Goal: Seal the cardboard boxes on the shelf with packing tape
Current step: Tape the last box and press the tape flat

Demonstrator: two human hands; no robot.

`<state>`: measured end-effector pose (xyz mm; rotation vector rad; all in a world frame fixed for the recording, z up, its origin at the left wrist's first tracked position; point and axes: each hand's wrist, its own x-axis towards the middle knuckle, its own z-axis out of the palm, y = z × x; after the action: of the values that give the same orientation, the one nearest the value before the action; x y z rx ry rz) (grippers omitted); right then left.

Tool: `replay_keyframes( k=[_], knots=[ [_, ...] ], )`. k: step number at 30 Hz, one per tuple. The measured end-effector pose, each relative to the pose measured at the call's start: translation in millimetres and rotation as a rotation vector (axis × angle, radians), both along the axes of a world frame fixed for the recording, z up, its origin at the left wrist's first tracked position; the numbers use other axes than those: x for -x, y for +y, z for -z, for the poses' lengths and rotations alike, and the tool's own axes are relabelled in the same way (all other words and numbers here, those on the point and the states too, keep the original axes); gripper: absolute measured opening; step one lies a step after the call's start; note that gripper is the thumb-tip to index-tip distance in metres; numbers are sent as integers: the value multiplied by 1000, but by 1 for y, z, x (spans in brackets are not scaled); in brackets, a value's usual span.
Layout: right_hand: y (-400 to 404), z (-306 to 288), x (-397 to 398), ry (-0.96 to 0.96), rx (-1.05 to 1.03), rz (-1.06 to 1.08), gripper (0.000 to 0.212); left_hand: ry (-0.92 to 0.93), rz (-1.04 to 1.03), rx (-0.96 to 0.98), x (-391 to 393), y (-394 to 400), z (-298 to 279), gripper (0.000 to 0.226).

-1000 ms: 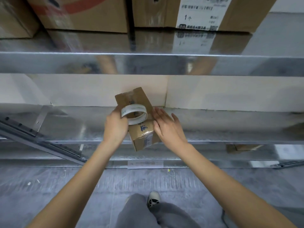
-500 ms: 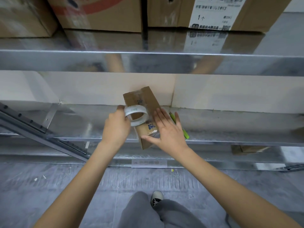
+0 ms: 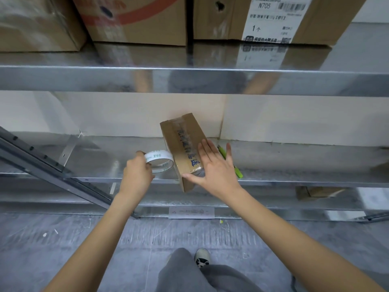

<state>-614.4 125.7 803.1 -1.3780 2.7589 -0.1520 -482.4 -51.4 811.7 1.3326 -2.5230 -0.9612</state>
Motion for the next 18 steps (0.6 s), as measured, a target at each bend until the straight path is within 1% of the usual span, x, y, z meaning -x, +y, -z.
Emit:
replay_keyframes(
  k=[4, 6, 7, 9, 11, 13, 15, 17, 18],
  knots=[
    [-9, -4, -9, 51, -94, 43, 123, 248, -153, -228, 1, 13, 20, 24],
    [-17, -1, -16, 74, -106, 59, 120, 362, -241, -383, 1, 16, 29, 25],
    [-21, 3, -20, 67, -77, 57, 114, 422, -307, -487, 0, 16, 32, 24],
    [-24, 13, -26, 70, 37, 24, 92, 538, -459, -725, 0, 17, 36, 21],
    [-24, 18, -29, 108, 123, -14, 72, 612, -564, -931, 2, 22, 42, 28],
    [-26, 18, -30, 144, 130, -32, 61, 650, -592, -1093, 7, 28, 48, 37],
    [-27, 17, -30, 155, 130, -40, 57, 642, -590, -1225, 13, 36, 52, 41],
    [-26, 17, -29, 133, 110, -41, 55, 580, -565, -1273, 18, 45, 50, 40],
    [-25, 16, -29, 114, 110, -33, 55, 534, -526, -1258, 19, 49, 48, 42]
  ],
)
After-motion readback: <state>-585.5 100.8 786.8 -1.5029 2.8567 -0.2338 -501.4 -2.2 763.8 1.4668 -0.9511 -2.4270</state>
